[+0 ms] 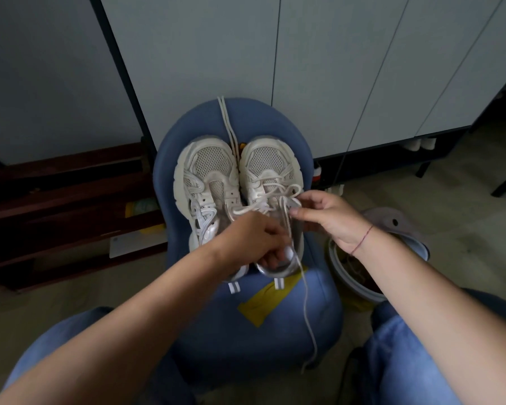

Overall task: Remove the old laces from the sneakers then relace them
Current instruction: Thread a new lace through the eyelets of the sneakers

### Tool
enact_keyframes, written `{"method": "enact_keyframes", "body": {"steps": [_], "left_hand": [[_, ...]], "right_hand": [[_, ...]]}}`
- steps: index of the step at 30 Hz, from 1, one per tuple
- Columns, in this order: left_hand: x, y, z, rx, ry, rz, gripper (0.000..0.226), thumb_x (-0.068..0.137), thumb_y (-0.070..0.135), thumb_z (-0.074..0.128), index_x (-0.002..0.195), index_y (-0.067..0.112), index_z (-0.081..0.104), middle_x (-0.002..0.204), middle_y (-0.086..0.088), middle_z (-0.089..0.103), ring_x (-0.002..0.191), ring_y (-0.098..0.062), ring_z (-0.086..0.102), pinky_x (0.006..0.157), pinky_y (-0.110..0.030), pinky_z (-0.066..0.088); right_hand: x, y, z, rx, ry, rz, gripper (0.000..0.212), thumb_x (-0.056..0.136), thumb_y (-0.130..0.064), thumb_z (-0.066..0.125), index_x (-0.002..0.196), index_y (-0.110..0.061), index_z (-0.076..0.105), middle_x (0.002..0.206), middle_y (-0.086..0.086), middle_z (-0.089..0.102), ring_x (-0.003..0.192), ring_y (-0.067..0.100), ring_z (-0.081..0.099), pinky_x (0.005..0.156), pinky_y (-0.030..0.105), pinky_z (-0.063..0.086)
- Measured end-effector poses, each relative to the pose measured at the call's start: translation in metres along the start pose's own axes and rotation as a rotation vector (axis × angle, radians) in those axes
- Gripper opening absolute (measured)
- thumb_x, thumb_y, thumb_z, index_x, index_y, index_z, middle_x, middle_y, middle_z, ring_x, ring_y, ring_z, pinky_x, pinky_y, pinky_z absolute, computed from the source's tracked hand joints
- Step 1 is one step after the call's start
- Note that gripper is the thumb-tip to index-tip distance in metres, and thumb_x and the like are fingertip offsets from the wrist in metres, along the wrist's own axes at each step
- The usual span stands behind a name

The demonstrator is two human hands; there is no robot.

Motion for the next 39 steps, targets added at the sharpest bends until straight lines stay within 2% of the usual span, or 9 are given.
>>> {"method": "enact_keyframes", "body": {"steps": [3, 5, 8, 14, 18, 24, 29, 33, 39], "left_hand": [[-0.02, -0.016, 0.03, 0.112, -0.236, -0.066, 0.015, 0.097, 0.009, 0.057, 0.093, 0.0, 0.068, 0.067, -0.001, 0.064, 0.048, -0.004, 0.058, 0.049, -0.014, 0.046], [-0.021, -0.032, 0.029, 0.134, -0.225, -0.104, 0.019, 0.096, 0.012, 0.06, 0.102, -0.003, 0.069, 0.069, 0.0, 0.063, 0.054, -0.004, 0.057, 0.054, -0.015, 0.047], [-0.023, -0.049, 0.026, 0.142, -0.217, -0.155, 0.015, 0.093, 0.016, 0.066, 0.099, 0.004, 0.073, 0.074, -0.002, 0.065, 0.064, -0.008, 0.057, 0.065, -0.016, 0.048], [-0.041, -0.064, 0.071, 0.171, -0.471, -0.217, 0.021, 0.093, 0.013, 0.066, 0.107, -0.003, 0.07, 0.076, 0.0, 0.065, 0.063, -0.005, 0.062, 0.062, -0.015, 0.05], [-0.03, -0.062, 0.051, 0.19, -0.279, -0.136, 0.012, 0.092, 0.015, 0.067, 0.081, 0.013, 0.071, 0.065, 0.003, 0.065, 0.051, -0.004, 0.059, 0.053, -0.015, 0.048], [-0.021, -0.044, -0.01, -0.152, 0.268, -0.079, 0.013, 0.096, 0.014, 0.061, 0.093, 0.006, 0.071, 0.053, -0.002, 0.062, 0.036, -0.009, 0.05, 0.041, -0.017, 0.04], [-0.013, -0.036, 0.014, -0.359, 0.252, -0.093, 0.03, 0.101, 0.017, 0.055, 0.073, 0.007, 0.06, 0.051, -0.002, 0.064, 0.035, -0.01, 0.05, 0.04, -0.019, 0.042], [-0.007, -0.036, 0.022, -0.506, 0.289, -0.115, 0.023, 0.097, 0.013, 0.06, 0.076, 0.005, 0.062, 0.05, -0.001, 0.062, 0.036, -0.008, 0.052, 0.04, -0.018, 0.045], [-0.012, -0.037, 0.059, -0.096, -0.212, -0.113, 0.013, 0.095, 0.015, 0.063, 0.092, 0.005, 0.072, 0.053, 0.005, 0.063, 0.041, -0.003, 0.046, 0.046, -0.015, 0.037]], "right_hand": [[-0.002, 0.002, 0.002, 0.093, 0.007, 0.019, 0.024, 0.081, 0.005, 0.065, 0.097, -0.013, 0.065, 0.079, -0.001, 0.069, 0.069, 0.006, 0.065, 0.058, 0.017, 0.052], [-0.004, 0.0, 0.004, 0.114, -0.007, 0.027, 0.025, 0.082, 0.006, 0.063, 0.098, -0.012, 0.063, 0.082, 0.001, 0.068, 0.069, 0.005, 0.066, 0.061, 0.017, 0.054], [-0.007, -0.004, 0.007, 0.096, -0.02, 0.026, 0.024, 0.083, 0.006, 0.063, 0.096, -0.014, 0.063, 0.087, 0.004, 0.066, 0.069, 0.005, 0.066, 0.063, 0.017, 0.055], [-0.009, -0.005, 0.007, 0.073, -0.016, 0.021, 0.027, 0.086, 0.008, 0.058, 0.096, -0.016, 0.062, 0.084, 0.003, 0.064, 0.068, 0.005, 0.065, 0.059, 0.017, 0.053], [-0.009, -0.005, 0.007, 0.068, -0.016, 0.017, 0.028, 0.087, 0.009, 0.056, 0.095, -0.018, 0.061, 0.084, 0.002, 0.062, 0.064, 0.0, 0.065, 0.058, 0.016, 0.052], [-0.006, -0.003, 0.007, 0.059, -0.024, 0.016, 0.026, 0.087, 0.008, 0.058, 0.095, -0.017, 0.061, 0.084, 0.002, 0.062, 0.065, 0.002, 0.064, 0.059, 0.016, 0.052], [-0.006, -0.003, 0.007, 0.059, -0.024, 0.017, 0.026, 0.086, 0.007, 0.058, 0.095, -0.017, 0.06, 0.083, 0.003, 0.063, 0.065, 0.002, 0.065, 0.059, 0.016, 0.052], [-0.006, -0.003, 0.007, 0.05, -0.026, 0.013, 0.026, 0.086, 0.007, 0.058, 0.096, -0.017, 0.06, 0.084, 0.003, 0.062, 0.066, 0.004, 0.064, 0.061, 0.017, 0.054], [-0.005, 0.0, 0.005, 0.073, -0.027, 0.017, 0.025, 0.082, 0.003, 0.066, 0.1, -0.015, 0.062, 0.089, 0.003, 0.064, 0.077, 0.008, 0.065, 0.064, 0.018, 0.053]]}}
Point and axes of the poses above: each hand's wrist, its own x-axis towards the middle knuckle, its own z-axis out of the palm, y = z × x, the point moved 10 cm from there along x, towards the middle knuckle
